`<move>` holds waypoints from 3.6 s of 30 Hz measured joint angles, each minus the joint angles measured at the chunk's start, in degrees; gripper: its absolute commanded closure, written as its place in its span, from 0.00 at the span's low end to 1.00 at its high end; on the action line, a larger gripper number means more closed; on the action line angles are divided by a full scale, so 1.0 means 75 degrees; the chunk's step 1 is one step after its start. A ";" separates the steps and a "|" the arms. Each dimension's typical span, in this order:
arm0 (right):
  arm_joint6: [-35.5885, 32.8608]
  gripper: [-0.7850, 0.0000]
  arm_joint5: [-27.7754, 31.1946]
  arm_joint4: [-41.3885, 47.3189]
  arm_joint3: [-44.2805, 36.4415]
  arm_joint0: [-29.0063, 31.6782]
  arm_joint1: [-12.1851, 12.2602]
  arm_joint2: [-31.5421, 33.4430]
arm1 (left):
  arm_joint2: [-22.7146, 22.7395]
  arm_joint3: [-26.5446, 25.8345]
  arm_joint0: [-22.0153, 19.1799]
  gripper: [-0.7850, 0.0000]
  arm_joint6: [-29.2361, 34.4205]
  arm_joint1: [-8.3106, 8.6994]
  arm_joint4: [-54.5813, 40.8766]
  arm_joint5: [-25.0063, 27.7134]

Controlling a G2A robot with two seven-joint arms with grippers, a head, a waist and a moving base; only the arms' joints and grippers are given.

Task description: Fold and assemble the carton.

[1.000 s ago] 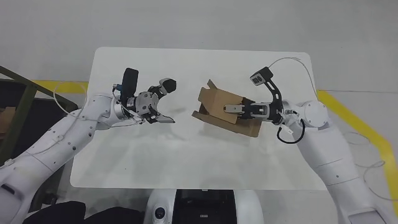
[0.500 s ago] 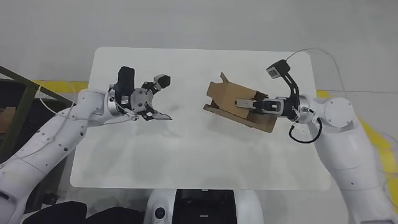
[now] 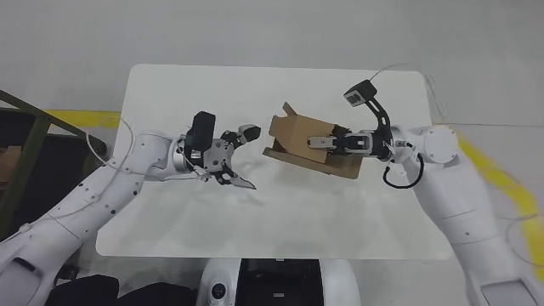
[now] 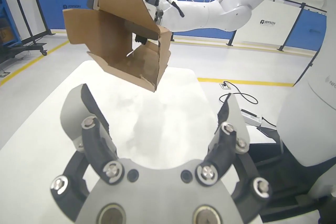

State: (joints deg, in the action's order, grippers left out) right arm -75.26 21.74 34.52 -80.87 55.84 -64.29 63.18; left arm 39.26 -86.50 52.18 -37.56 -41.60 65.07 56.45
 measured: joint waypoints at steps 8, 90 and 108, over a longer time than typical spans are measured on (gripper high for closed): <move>-0.0134 1.00 0.0276 0.0436 0.0326 -0.0157 -0.0130 -0.0375 | -0.0076 0.0076 -0.0033 0.00 -0.0242 -0.0268 0.0190 0.0184; -0.0507 1.00 0.0462 0.0731 0.0145 0.0021 -0.0358 -0.0615 | -0.1099 0.0747 -0.0569 0.31 -0.0648 -0.0333 -0.1678 0.0207; -0.0384 1.00 0.0522 0.0549 -0.0033 0.0150 -0.0349 -0.0535 | -0.1124 0.0753 -0.0668 0.00 0.1461 -0.0545 -0.3506 0.0207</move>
State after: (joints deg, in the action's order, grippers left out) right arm -78.14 25.66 38.63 -81.12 56.96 -66.91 59.17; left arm 30.84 -80.85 47.17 -26.60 -45.69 38.77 58.00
